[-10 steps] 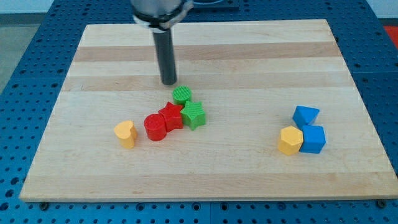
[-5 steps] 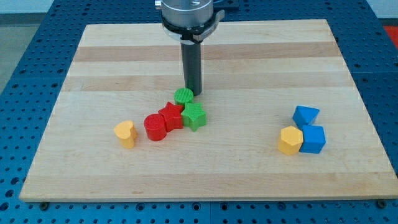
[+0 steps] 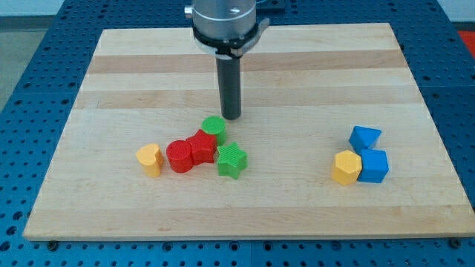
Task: Move the red star green star and green circle towards bottom center
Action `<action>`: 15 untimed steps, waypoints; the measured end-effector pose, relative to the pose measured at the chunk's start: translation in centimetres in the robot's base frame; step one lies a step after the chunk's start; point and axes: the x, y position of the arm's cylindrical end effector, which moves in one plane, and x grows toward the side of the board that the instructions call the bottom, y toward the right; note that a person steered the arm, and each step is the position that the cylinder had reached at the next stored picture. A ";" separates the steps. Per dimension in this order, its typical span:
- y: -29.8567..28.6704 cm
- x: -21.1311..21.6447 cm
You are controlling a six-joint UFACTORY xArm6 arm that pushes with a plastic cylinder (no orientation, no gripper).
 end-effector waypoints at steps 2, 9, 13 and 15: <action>-5.7 1.1; -6.8 2.1; -1.9 4.6; -1.9 7.1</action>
